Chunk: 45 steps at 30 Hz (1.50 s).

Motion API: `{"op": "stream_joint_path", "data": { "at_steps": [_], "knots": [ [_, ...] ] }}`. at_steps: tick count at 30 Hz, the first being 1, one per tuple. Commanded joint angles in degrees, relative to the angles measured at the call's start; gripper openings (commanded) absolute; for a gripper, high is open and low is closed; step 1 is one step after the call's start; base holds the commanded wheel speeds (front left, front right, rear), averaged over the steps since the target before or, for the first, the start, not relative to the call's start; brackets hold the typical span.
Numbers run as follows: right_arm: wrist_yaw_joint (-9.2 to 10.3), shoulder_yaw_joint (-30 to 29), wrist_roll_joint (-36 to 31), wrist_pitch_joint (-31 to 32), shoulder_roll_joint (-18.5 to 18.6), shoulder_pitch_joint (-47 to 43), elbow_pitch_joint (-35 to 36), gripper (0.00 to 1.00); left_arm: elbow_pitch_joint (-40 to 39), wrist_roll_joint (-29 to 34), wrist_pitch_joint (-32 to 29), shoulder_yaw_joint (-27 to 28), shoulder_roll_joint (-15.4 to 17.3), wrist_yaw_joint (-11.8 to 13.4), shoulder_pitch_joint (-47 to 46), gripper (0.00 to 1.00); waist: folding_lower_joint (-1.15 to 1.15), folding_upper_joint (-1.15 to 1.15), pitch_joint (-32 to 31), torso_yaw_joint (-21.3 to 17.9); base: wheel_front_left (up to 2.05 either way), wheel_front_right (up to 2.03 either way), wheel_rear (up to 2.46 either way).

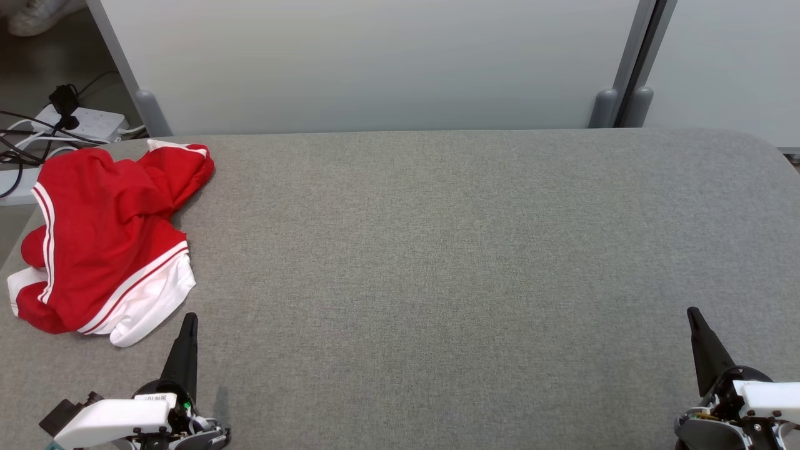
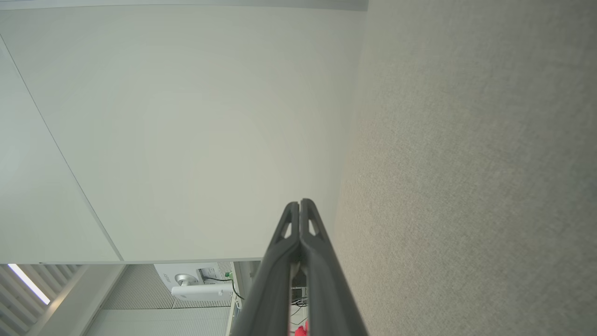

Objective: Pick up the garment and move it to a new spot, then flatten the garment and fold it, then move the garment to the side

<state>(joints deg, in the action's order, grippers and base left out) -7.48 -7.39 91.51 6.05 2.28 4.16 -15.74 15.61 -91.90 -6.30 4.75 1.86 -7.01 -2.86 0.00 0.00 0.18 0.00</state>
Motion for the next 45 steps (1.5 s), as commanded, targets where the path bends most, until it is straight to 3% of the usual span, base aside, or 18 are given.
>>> {"op": "stream_joint_path", "data": {
  "at_steps": [1,45],
  "knots": [
    [-0.01,0.9,0.68,0.42,0.6,2.02,1.72,0.0,-1.58,-0.3,-0.16,1.74,1.01,-0.47,-3.32,0.0,0.0,0.0,0.0,0.0,0.0,0.0,0.0],
    [-0.01,0.9,0.68,0.42,0.6,2.02,1.72,0.0,-1.58,-0.3,-0.16,1.74,1.01,-0.47,-3.32,0.0,0.0,0.0,0.0,0.0,0.0,0.0,0.0]
  ]
}}
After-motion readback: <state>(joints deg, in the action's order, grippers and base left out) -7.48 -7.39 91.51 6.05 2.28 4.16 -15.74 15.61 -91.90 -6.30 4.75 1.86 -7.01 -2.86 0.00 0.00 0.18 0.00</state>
